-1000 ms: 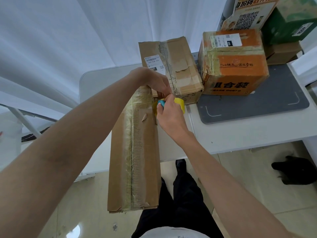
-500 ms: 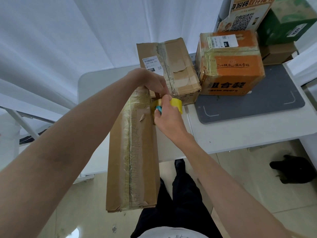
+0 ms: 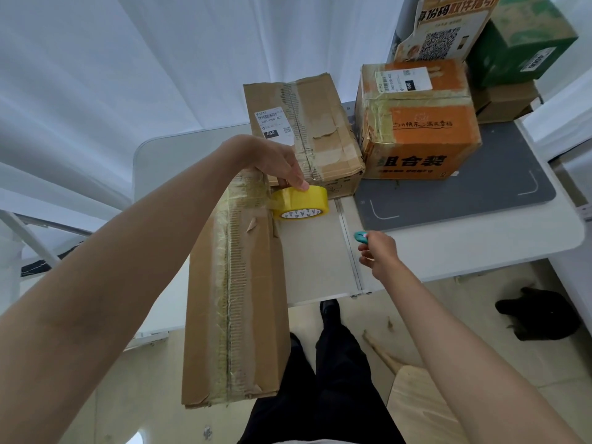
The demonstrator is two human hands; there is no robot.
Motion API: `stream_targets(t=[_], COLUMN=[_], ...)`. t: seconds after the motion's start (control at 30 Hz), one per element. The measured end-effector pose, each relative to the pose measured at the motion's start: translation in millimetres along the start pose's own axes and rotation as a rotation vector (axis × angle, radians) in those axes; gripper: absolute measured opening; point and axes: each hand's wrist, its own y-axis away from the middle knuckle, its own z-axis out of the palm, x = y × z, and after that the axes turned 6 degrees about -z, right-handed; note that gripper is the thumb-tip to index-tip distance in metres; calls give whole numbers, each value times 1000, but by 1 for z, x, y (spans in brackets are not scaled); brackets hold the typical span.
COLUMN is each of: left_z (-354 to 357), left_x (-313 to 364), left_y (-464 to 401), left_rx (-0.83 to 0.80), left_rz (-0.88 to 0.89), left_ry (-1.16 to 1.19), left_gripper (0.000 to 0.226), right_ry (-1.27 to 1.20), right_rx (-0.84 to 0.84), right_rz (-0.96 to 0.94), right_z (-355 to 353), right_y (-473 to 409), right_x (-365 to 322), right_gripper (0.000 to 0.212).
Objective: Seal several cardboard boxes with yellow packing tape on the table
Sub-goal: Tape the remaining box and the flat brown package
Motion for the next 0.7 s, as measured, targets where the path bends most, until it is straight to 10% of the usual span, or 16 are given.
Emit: stream_targets(t=[0.4, 0.57, 0.7], left_z=[1, 1, 3], left_x=[-3, -6, -4], left_y=[0, 2, 6], left_rx=[-2, 0, 24], left_rz=[15, 38, 65], left_ry=[32, 22, 7], left_gripper=[42, 39, 37], right_ry=[0, 95, 338], right_rx=[162, -218, -651], right_rz=[-47, -689, -791], right_z=[4, 38, 45], right_y=[-40, 23, 49], right_x=[3, -47, -69], right_gripper=[59, 53, 60])
